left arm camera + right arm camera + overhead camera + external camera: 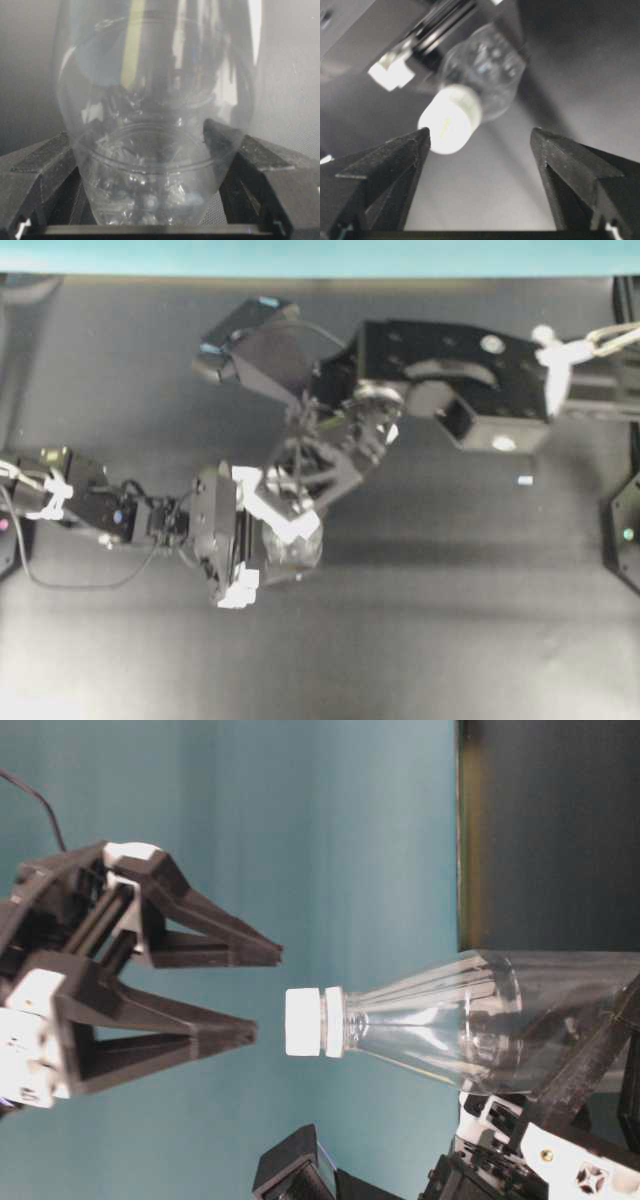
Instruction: Open the bottle cap by holding the bottle with the left arm and twisting the cap with the right arm.
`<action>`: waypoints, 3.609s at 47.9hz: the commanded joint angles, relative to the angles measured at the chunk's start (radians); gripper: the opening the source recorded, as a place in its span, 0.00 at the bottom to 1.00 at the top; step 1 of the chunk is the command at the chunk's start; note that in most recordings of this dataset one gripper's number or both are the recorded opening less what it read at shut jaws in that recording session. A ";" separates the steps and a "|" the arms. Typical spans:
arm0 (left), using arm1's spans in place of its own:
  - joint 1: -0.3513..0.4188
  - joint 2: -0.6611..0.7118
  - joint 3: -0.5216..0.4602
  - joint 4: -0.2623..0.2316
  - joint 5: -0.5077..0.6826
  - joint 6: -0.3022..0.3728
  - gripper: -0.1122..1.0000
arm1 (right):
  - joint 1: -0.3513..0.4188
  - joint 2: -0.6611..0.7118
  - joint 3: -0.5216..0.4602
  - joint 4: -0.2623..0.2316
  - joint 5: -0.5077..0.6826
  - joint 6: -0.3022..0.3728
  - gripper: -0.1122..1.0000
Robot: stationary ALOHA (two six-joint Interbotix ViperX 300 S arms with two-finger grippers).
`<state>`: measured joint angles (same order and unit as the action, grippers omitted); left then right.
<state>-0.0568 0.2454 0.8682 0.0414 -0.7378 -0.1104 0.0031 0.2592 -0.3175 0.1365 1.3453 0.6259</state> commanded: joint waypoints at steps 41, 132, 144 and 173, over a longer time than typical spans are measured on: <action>0.006 0.005 -0.003 0.003 0.026 -0.003 0.83 | 0.058 0.032 -0.008 0.000 -0.048 -0.002 0.47; -0.018 0.018 0.005 0.003 0.037 -0.012 0.83 | 0.104 0.041 -0.126 0.005 0.067 -0.764 0.86; -0.018 0.018 0.008 0.003 0.044 -0.012 0.83 | 0.115 0.032 -0.187 0.005 0.084 -0.440 0.85; -0.018 0.018 0.008 0.005 0.046 -0.012 0.83 | 0.107 0.115 -0.213 -0.055 0.176 0.135 0.84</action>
<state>-0.0629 0.2546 0.8698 0.0414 -0.7041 -0.1197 0.0905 0.3728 -0.5139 0.0844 1.5263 0.7348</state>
